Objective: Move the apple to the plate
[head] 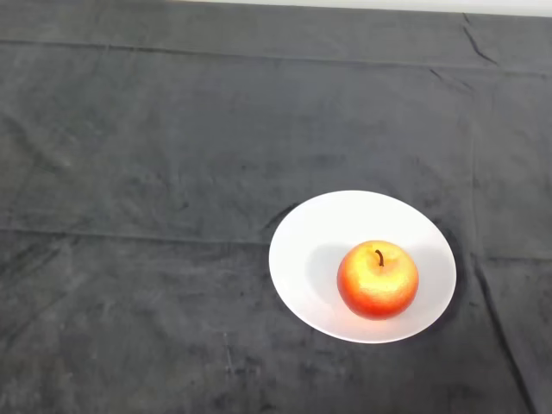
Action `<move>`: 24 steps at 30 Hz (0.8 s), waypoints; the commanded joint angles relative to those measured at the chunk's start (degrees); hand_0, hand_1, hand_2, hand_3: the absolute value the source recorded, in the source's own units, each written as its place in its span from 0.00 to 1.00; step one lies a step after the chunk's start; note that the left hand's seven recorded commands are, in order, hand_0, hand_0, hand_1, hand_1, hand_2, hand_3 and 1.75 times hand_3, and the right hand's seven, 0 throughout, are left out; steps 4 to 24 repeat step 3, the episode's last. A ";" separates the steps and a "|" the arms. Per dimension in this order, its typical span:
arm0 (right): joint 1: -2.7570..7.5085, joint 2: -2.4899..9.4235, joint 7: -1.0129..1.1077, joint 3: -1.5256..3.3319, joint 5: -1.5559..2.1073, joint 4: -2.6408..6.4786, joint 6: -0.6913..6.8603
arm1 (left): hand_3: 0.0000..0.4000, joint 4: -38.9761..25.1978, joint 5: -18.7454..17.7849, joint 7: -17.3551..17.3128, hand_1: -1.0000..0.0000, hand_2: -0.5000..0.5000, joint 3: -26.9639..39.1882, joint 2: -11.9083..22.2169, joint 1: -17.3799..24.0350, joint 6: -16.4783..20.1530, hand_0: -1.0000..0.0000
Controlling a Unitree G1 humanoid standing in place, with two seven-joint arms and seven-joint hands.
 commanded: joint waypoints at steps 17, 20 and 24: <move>0.14 -1.21 0.17 -0.53 0.43 0.27 -0.31 | 0.00 -2.45 2.04 0.06 1.00 0.50 1.45 0.38 -1.17 0.96 1.00; 0.14 -1.21 0.17 -0.53 0.43 0.27 -0.31 | 0.00 -2.45 2.04 0.06 1.00 0.50 1.45 0.38 -1.17 0.96 1.00; 0.14 -1.21 0.17 -0.53 0.43 0.27 -0.31 | 0.00 -2.45 2.04 0.06 1.00 0.50 1.45 0.38 -1.17 0.96 1.00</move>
